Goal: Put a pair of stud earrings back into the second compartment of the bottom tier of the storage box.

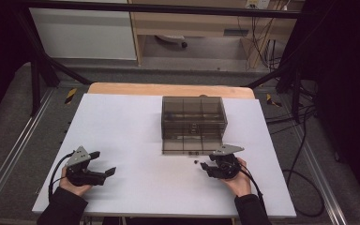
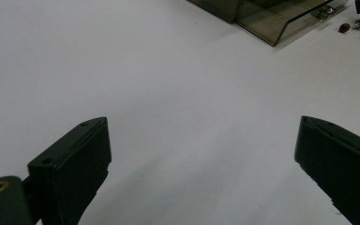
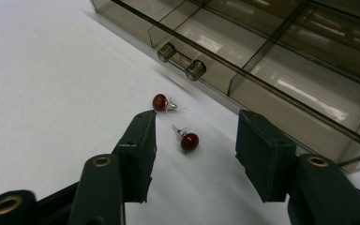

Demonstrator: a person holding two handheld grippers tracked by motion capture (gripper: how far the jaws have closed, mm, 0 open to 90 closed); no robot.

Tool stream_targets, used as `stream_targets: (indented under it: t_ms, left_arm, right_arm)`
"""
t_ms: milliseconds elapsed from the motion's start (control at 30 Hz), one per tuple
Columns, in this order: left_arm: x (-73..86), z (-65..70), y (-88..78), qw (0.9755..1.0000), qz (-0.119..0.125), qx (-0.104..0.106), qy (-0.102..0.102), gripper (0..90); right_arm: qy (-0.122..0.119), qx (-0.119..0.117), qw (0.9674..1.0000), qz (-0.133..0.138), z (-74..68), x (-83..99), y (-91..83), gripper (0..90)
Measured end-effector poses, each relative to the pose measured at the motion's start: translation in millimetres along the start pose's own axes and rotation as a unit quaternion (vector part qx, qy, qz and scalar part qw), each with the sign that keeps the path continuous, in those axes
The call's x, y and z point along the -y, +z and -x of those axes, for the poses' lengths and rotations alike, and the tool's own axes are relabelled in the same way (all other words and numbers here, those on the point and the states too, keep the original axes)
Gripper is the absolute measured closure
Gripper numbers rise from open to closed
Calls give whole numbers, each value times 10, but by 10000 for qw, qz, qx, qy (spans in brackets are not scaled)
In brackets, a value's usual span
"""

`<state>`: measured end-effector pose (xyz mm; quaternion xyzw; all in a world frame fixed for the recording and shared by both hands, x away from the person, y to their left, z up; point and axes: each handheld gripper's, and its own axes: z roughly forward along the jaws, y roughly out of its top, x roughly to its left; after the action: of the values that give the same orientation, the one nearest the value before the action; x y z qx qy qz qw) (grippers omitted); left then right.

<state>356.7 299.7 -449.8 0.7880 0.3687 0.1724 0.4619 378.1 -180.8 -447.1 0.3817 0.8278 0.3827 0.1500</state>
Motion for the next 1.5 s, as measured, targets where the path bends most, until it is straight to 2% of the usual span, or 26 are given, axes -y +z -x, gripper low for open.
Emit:
stream_targets:
  t_ms: [133, 633, 1500]
  left_arm:
    - [0, -2, -3, 10000, 9, -4, -6, 42]
    - [2, -3, 0, 10000, 3, -5, -7, 42]
    - [-6, -2, -7, 10000, 14, -14, 25, 42]
  right_arm:
    - [-23, -12, 10000, -8, -2, -21, 27, 553]
    - [-24, -97, 9998, -159, 9, -17, 87, 681]
    - [-53, -107, 9997, -227, 2, -14, 88, 794]
